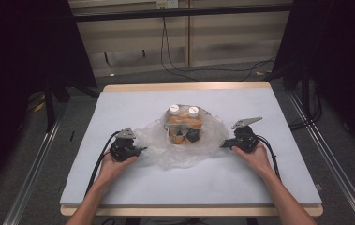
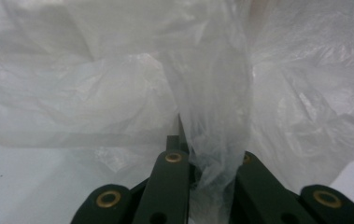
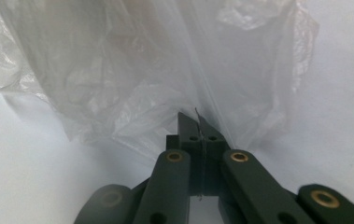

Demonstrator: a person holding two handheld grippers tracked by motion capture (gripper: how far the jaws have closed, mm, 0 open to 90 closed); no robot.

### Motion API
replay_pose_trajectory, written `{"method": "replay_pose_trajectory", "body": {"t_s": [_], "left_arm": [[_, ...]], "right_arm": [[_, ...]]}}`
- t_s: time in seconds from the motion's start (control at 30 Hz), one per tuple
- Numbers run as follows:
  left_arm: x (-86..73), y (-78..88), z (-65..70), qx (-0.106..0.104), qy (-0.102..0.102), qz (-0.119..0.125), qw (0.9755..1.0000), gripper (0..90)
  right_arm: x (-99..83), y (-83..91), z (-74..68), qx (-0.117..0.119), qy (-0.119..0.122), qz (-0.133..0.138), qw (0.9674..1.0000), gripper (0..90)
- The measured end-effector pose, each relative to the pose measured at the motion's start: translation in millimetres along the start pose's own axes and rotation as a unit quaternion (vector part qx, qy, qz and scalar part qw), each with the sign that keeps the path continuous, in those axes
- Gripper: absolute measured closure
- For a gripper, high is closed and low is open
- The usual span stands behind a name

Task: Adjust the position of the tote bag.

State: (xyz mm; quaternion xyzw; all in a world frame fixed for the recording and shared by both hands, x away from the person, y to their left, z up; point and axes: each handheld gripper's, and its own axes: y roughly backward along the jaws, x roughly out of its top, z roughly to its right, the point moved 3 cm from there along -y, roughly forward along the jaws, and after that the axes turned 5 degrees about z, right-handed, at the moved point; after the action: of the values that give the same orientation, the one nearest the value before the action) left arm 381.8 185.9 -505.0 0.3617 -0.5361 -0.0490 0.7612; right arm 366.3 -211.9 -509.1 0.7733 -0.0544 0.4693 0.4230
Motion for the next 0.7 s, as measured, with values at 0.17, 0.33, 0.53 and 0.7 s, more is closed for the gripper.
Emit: {"method": "replay_pose_trajectory", "body": {"t_s": [0.17, 0.33, 0.53, 0.7], "left_arm": [[0.1, 5.3, -0.4, -0.006, 0.0, 0.002, 1.0, 89.0], [2.7, 15.0, 2.7, -0.012, 0.01, 0.02, 0.9997, 79.0], [8.6, 34.0, 12.0, -0.027, 0.041, 0.072, 0.9962, 64.1], [5.1, 50.5, 16.2, 0.001, 0.03, 0.075, 0.9967, 51.4]], "right_arm": [[0.3, 2.5, -0.9, 0.002, -0.001, 0.009, 1.0, 90.0], [4.9, 15.9, -2.4, 0.002, -0.001, 0.034, 0.9994, 81.9], [8.7, 34.8, -9.7, 0.009, 0.0, 0.06, 0.9982, 70.0], [10.1, 51.0, -13.6, 0.017, 0.001, 0.079, 0.9968, 59.1]]}}
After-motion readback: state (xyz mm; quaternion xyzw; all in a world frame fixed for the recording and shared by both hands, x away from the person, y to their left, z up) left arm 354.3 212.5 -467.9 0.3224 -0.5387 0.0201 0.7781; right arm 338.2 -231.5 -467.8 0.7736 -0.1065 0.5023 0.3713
